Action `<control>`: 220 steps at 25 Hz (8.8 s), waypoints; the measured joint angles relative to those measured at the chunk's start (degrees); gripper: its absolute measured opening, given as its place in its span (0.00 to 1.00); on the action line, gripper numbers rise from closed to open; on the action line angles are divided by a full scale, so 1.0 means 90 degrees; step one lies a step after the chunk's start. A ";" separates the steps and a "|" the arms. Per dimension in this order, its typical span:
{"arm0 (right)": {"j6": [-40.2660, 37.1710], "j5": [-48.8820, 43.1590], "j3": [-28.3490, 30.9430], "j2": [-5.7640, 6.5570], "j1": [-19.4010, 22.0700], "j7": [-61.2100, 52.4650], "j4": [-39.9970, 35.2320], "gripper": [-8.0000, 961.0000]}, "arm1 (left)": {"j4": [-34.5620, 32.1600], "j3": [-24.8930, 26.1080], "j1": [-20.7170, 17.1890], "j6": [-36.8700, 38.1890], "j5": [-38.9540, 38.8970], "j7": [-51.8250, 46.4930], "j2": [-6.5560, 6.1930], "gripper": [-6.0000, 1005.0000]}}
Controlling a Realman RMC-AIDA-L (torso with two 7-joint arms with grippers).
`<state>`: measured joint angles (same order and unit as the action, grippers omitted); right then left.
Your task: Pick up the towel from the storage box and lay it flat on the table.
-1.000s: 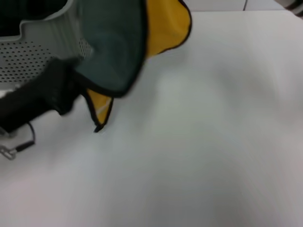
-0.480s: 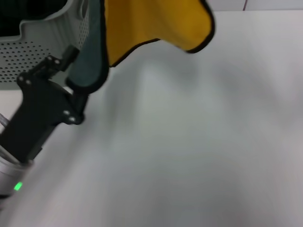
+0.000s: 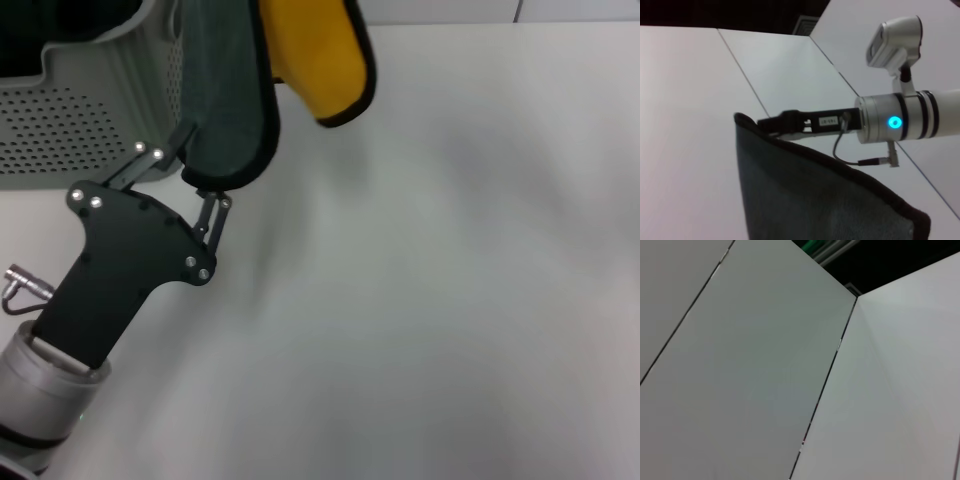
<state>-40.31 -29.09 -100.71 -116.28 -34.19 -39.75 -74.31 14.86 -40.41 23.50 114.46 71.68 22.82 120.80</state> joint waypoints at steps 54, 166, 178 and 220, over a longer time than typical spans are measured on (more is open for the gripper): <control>-0.0220 0.1007 -0.0221 0.0000 -0.0959 0.0023 0.0919 0.01 | 0.0553 0.0740 0.0520 -0.0795 0.0799 0.2902 0.0005 0.57; -0.5744 -0.4025 0.2754 0.0017 0.1450 -0.4980 0.4717 0.01 | -0.5069 -0.1162 -0.0056 -0.1153 0.2598 -1.1837 -0.1286 0.06; -0.4006 -0.4286 0.2798 0.0103 0.0777 -0.4687 0.4709 0.01 | -0.5171 -0.0753 0.0060 -0.2592 0.2988 -1.1889 -0.1187 0.06; -0.4806 -0.4971 0.2641 0.0082 0.0773 -0.2797 0.4242 0.86 | -0.5085 -0.0184 -0.0091 -0.1037 0.2956 -0.8394 -0.0604 0.65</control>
<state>-83.57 -73.83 -76.95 -115.54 -27.24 -64.92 -36.14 -30.90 -42.06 22.68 105.13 98.28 -52.72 115.37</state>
